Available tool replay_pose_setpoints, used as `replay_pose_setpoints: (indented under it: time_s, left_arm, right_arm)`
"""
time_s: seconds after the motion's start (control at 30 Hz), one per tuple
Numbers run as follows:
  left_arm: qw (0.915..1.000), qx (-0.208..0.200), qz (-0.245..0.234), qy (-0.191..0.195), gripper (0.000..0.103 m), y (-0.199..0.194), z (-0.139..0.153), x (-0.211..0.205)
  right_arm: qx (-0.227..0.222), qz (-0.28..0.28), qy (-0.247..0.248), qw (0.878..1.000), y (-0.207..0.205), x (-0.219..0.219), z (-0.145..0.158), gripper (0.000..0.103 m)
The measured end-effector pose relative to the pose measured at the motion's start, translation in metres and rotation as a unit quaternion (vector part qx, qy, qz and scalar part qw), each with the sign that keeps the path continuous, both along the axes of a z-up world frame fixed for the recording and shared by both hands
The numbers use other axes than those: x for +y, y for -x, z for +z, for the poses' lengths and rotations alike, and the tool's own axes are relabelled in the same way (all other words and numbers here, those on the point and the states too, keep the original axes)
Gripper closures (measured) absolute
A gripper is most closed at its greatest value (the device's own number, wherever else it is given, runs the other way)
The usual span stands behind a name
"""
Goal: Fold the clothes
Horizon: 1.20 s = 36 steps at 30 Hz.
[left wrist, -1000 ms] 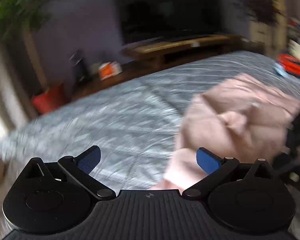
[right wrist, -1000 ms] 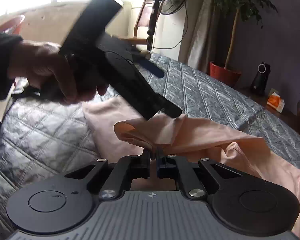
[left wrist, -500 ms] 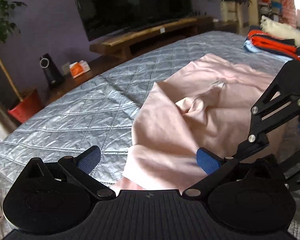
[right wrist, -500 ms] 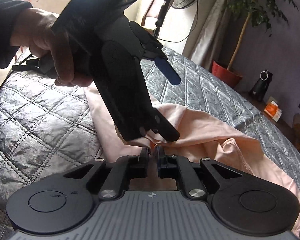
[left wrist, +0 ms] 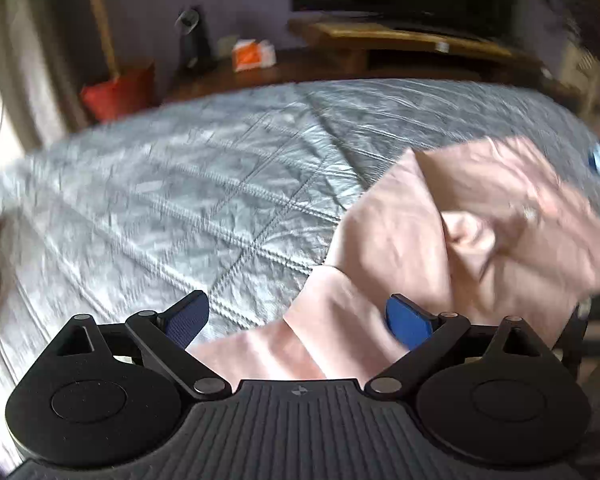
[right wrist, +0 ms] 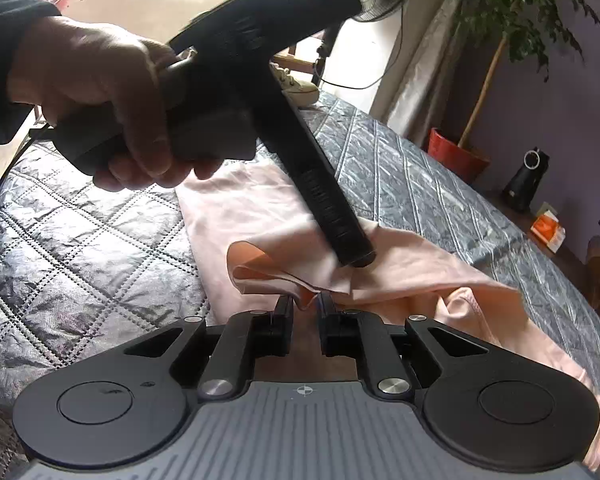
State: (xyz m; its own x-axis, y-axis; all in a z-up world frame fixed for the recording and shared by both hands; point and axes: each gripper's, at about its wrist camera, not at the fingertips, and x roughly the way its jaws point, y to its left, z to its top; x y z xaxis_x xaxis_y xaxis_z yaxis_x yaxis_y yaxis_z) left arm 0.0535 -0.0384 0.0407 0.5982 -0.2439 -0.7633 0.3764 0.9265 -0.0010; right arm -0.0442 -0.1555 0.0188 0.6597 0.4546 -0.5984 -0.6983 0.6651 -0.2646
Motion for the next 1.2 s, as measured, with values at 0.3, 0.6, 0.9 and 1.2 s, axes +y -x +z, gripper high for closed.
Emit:
replay_pose_setpoints:
  time_s: [0.3, 0.6, 0.9, 1.2]
  left_arm:
    - [0.9968, 0.023, 0.03, -0.07, 0.001, 0.004, -0.01, -0.025]
    - [0.9944, 0.046, 0.094, -0.016, 0.03, -0.006, -0.004, 0.001]
    - [0.9822, 0.073, 0.158, 0.071, 0.077, -0.014, 0.0, 0.038]
    - [0.9504, 0.132, 0.193, 0.205, 0.091, -0.027, -0.009, 0.075]
  right_arm:
    - [-0.022, 0.014, 0.038, 0.999, 0.006, 0.009, -0.002, 0.089]
    - [-0.026, 0.011, 0.044, 0.999, 0.009, 0.007, -0.001, 0.089]
    - [-0.036, -0.011, 0.034, 0.999, 0.0, 0.0, 0.002, 0.077]
    - [-0.094, -0.016, 0.065, 0.993, -0.007, 0.017, 0.0, 0.054]
